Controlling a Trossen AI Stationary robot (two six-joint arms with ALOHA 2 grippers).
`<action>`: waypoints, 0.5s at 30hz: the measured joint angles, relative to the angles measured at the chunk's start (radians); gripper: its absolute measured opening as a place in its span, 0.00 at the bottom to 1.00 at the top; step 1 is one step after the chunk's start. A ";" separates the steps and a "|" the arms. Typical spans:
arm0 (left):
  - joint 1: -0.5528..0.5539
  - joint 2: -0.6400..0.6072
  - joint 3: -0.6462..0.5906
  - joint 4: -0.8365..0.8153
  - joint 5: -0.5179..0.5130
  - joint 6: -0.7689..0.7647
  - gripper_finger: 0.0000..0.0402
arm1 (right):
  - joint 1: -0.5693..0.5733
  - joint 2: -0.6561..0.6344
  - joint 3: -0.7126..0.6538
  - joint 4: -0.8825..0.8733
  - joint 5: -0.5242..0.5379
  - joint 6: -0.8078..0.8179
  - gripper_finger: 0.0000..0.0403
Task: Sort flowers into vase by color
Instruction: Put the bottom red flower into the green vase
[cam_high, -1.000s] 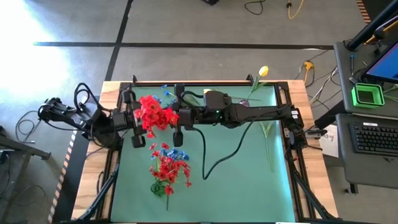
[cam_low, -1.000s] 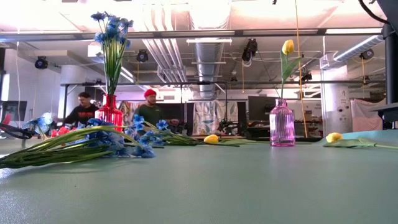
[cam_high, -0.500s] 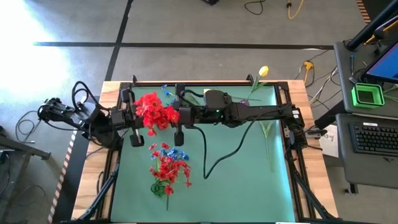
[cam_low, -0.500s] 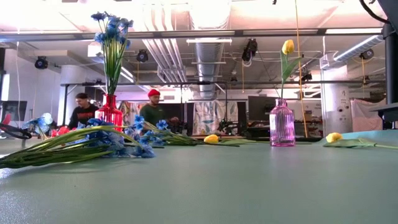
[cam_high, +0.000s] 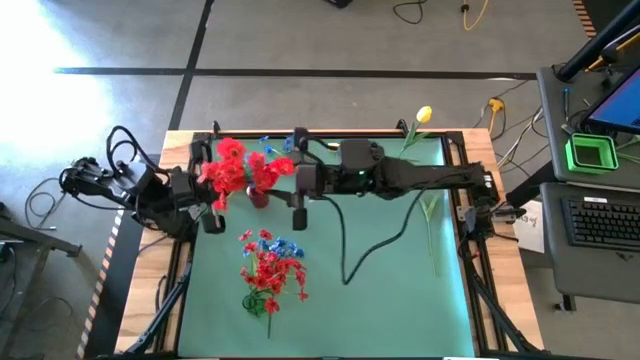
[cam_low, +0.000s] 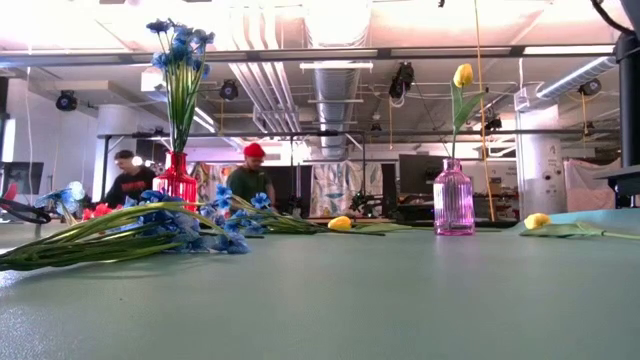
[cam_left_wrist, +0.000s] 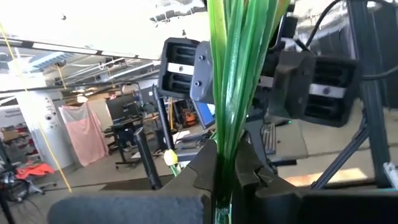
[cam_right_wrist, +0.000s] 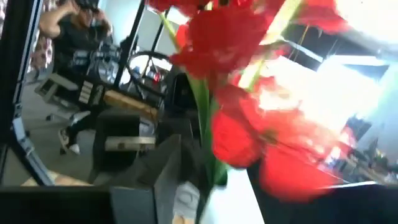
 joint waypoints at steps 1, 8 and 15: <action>-0.002 -0.009 0.000 -0.006 0.000 -0.009 0.00 | 0.000 -0.011 0.000 -0.032 0.006 0.008 0.44; -0.037 -0.056 0.000 -0.034 0.000 -0.027 0.00 | 0.000 -0.090 0.000 -0.245 0.007 0.046 0.50; -0.136 -0.092 0.000 -0.038 0.111 -0.174 0.00 | 0.000 -0.147 -0.005 -0.388 0.008 0.090 0.50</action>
